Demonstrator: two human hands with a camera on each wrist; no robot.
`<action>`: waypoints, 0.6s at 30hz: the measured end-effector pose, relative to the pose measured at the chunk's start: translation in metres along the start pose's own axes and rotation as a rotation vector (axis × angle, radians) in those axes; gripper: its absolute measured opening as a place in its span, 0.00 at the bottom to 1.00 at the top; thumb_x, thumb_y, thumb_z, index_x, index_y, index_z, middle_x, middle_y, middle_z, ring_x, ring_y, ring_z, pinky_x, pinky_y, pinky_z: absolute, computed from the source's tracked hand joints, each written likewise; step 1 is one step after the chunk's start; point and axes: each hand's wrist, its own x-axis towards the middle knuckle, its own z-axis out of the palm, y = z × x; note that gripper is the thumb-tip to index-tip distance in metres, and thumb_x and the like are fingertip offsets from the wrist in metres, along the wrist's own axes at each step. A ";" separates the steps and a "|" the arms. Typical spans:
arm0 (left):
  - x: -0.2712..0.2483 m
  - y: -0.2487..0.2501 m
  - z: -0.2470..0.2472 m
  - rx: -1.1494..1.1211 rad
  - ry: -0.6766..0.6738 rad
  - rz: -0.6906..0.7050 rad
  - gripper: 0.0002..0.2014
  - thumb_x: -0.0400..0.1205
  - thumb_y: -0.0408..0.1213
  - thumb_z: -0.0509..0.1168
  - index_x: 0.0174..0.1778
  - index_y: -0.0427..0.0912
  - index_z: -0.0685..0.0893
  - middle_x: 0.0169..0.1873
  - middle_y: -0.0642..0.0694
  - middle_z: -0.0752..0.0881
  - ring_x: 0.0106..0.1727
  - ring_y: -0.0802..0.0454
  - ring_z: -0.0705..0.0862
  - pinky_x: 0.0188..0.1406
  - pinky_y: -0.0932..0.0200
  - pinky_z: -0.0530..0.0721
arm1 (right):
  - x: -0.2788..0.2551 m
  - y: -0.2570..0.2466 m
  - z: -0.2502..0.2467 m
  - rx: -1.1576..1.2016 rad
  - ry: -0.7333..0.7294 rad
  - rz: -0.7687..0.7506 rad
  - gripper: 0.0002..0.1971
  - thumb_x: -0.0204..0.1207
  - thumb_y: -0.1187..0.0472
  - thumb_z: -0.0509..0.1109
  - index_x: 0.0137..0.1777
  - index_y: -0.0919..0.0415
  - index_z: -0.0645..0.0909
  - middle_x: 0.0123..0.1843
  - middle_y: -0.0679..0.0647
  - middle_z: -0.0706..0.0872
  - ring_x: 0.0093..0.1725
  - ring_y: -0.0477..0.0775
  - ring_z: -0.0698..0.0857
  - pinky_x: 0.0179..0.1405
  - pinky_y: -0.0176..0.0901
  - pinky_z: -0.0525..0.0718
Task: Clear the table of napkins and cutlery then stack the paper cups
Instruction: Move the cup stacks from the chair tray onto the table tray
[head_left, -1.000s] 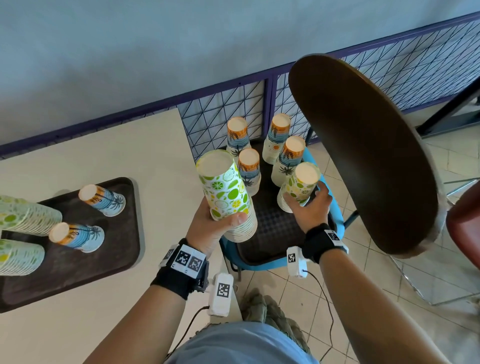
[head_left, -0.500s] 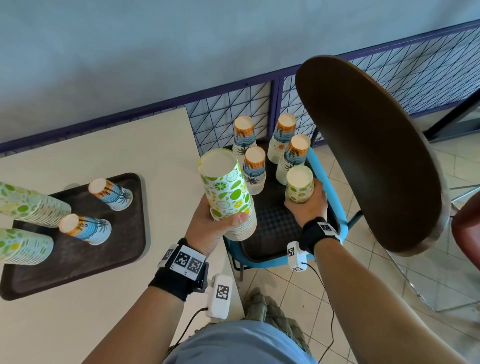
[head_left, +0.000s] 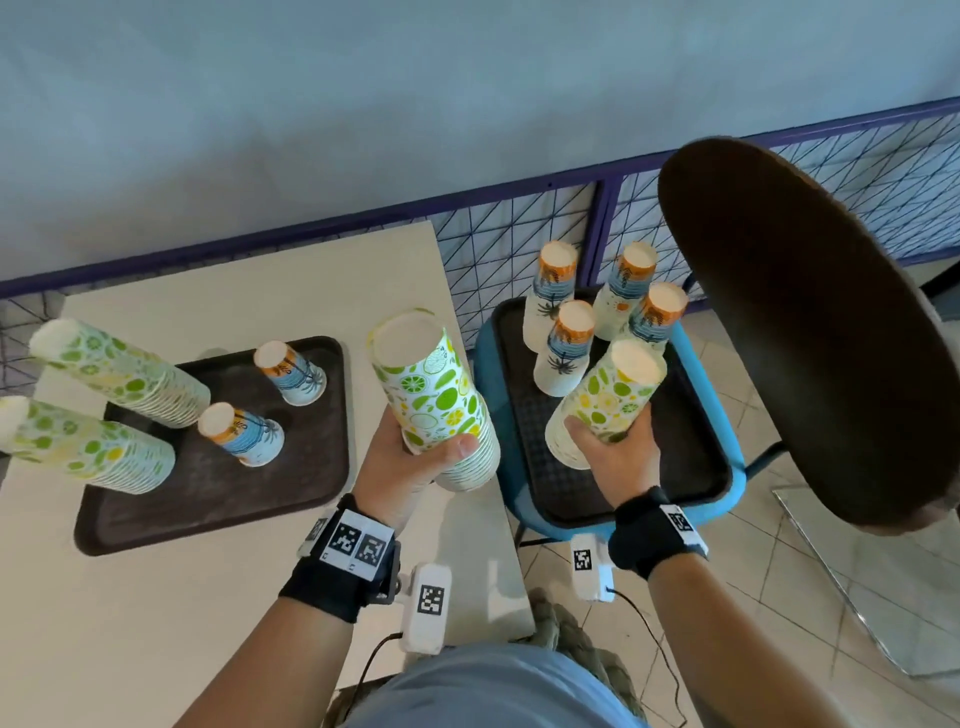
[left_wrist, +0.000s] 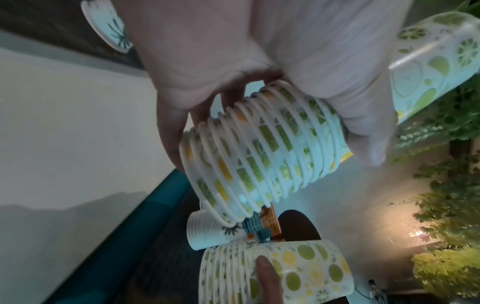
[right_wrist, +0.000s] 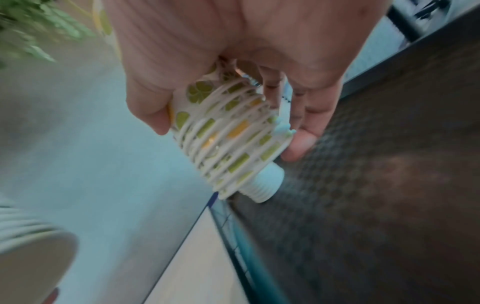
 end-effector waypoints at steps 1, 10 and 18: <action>-0.005 0.001 -0.012 0.009 0.022 0.007 0.33 0.67 0.34 0.84 0.69 0.48 0.83 0.59 0.50 0.94 0.63 0.48 0.93 0.54 0.52 0.93 | -0.009 -0.008 0.009 0.016 -0.035 -0.013 0.30 0.69 0.53 0.86 0.67 0.44 0.74 0.58 0.43 0.85 0.58 0.47 0.84 0.59 0.43 0.79; -0.056 0.024 -0.147 -0.048 0.325 0.006 0.45 0.54 0.47 0.93 0.68 0.47 0.85 0.59 0.44 0.94 0.62 0.41 0.91 0.58 0.35 0.91 | -0.075 -0.085 0.126 0.139 -0.285 -0.113 0.28 0.68 0.48 0.86 0.67 0.46 0.80 0.57 0.38 0.91 0.57 0.31 0.88 0.60 0.38 0.85; -0.082 0.102 -0.280 0.031 0.518 0.244 0.28 0.65 0.52 0.86 0.62 0.65 0.89 0.64 0.51 0.92 0.70 0.40 0.89 0.67 0.20 0.83 | -0.116 -0.180 0.277 0.206 -0.558 -0.282 0.36 0.68 0.43 0.85 0.73 0.55 0.76 0.66 0.47 0.90 0.66 0.50 0.89 0.66 0.59 0.88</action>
